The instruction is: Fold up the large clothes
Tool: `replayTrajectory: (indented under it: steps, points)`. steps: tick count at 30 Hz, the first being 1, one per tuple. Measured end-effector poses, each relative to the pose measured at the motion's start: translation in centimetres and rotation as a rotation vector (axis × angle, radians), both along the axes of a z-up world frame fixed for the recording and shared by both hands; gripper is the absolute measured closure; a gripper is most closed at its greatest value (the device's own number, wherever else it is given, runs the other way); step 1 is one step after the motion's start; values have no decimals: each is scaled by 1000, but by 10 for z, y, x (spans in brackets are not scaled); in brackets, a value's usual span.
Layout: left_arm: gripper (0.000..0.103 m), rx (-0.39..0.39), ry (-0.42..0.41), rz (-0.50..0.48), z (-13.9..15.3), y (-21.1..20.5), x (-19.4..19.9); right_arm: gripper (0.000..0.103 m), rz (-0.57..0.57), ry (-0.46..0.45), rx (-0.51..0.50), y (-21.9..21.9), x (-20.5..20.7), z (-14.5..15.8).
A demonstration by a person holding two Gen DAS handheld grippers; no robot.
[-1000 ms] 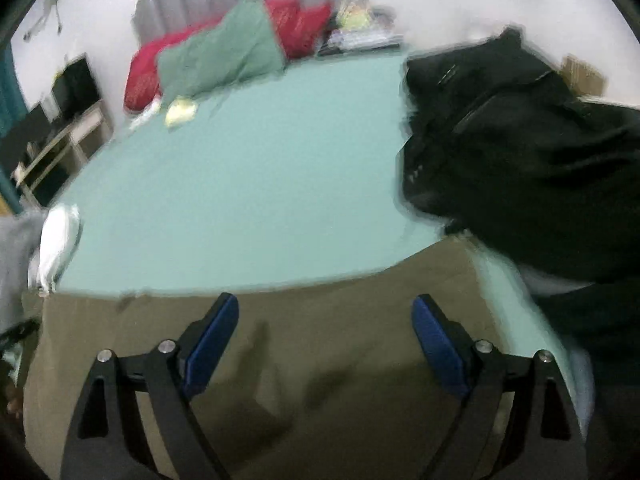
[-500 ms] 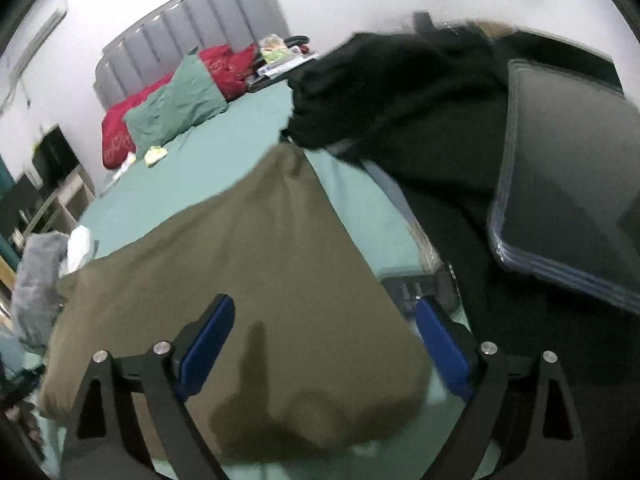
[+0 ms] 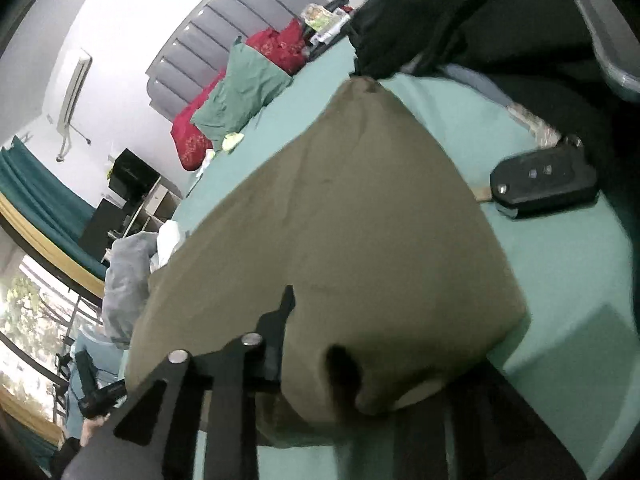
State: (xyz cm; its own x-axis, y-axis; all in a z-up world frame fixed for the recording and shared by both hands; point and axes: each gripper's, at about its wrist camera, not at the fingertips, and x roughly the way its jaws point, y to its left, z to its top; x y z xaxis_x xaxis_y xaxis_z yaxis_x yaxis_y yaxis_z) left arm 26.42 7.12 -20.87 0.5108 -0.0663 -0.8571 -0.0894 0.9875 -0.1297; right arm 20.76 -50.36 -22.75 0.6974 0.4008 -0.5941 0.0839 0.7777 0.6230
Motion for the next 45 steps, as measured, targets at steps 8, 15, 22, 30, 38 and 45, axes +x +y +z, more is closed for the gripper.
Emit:
replayTrajectory:
  steps: [8,15,22,30,38,45]
  points:
    - [101,-43,-54,22,58,23,-65,85,7,-70,-34,-9,-89,60]
    - [97,-74,23,-37,48,11,-119,84,-18,-24,-20,-33,-152,58]
    - [43,-129,-5,176,49,20,-106,38,-63,43,-7,-40,-138,32]
    - [22,-60,-218,-73,105,-94,-77,20,-95,18,96,-38,-119,16]
    - [22,-143,-41,-219,43,-203,-25,20,-77,-17,108,-36,-115,16]
    - [20,-41,36,-226,-12,-229,-16,35,-5,-101,161,-30,-111,25]
